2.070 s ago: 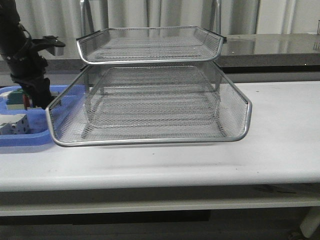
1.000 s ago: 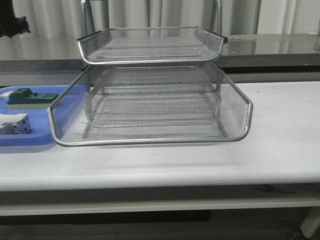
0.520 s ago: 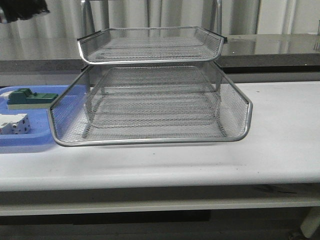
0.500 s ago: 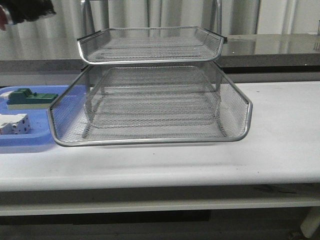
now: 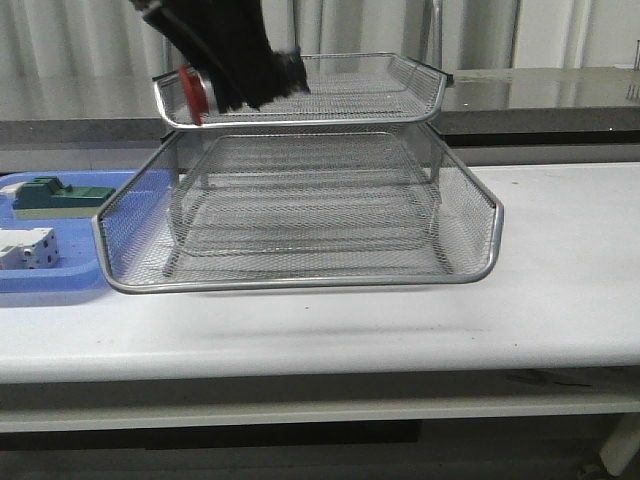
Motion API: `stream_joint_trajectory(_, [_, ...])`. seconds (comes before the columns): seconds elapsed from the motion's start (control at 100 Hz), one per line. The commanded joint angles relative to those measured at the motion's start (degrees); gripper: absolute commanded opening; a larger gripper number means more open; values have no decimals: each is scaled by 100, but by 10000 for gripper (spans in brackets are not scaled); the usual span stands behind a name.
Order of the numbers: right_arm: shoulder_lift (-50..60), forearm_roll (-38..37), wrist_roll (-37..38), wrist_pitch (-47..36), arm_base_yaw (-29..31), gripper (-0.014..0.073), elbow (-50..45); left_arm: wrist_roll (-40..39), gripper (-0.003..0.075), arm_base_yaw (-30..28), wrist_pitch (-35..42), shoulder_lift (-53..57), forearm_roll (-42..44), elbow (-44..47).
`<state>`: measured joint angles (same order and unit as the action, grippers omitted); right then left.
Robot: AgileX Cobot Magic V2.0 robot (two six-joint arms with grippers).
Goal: Place button on rack with both arms
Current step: 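Lower the button into the middle tray and open the left gripper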
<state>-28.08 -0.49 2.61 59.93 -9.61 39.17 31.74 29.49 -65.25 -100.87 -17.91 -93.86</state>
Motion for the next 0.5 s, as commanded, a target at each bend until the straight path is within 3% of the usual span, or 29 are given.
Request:
stream_joint_trajectory(0.0, [-21, -74, -3, -296, 13, -67, 187, 9, -13, 174, 374, 35, -149, -131])
stream_joint_trajectory(0.49, [-21, -74, -3, -296, 13, -67, 187, 9, -8, 285, 969, -729, 36, -131])
